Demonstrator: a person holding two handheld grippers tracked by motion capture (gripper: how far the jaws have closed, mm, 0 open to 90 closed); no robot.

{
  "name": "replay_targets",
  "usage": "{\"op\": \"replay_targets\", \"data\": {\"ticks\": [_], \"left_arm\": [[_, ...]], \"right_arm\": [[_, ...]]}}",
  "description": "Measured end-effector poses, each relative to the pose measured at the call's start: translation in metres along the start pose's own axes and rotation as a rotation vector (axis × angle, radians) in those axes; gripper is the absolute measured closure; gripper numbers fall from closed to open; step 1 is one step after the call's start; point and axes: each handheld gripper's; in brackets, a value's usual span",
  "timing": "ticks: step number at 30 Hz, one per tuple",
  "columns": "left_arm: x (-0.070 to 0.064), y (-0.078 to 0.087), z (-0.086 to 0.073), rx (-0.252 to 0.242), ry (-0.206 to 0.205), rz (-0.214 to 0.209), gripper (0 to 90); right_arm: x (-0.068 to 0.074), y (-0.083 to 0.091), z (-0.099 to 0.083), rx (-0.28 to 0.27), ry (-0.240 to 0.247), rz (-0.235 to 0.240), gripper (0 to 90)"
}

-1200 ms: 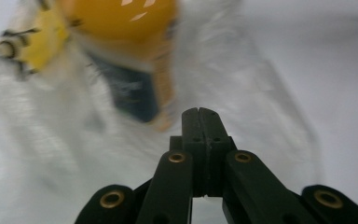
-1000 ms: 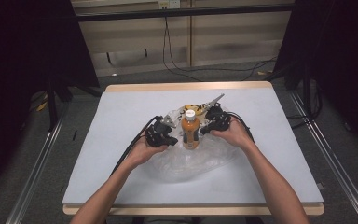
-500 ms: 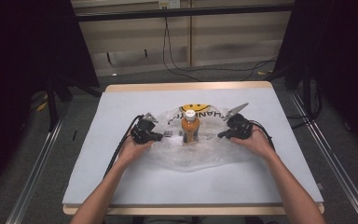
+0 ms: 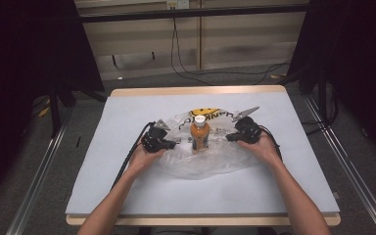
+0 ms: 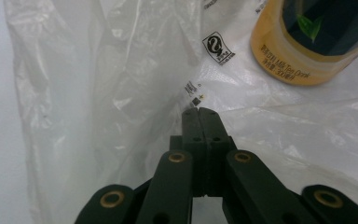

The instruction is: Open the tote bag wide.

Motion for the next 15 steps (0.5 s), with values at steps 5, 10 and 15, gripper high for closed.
{"op": "replay_targets", "data": {"ticks": [5, 10, 15], "left_arm": [[-0.004, 0.008, -0.001, -0.069, 0.010, -0.019, 90.0], [-0.005, 0.029, 0.002, -0.165, 0.024, -0.020, 90.0], [-0.010, 0.050, 0.000, -0.270, 0.023, -0.012, 86.4]], "right_arm": [[0.003, 0.000, 0.001, -0.045, -0.044, 0.021, 90.0], [0.009, 0.017, 0.009, -0.134, -0.038, 0.003, 90.0], [0.015, 0.033, 0.012, -0.211, -0.049, -0.017, 78.4]]}}
Point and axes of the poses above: each handheld gripper's, and its own axes: y roughly backward along the jaws, z roughly out of its top, x roughly to its left, and after that the axes turned 12 degrees about -x, right-handed
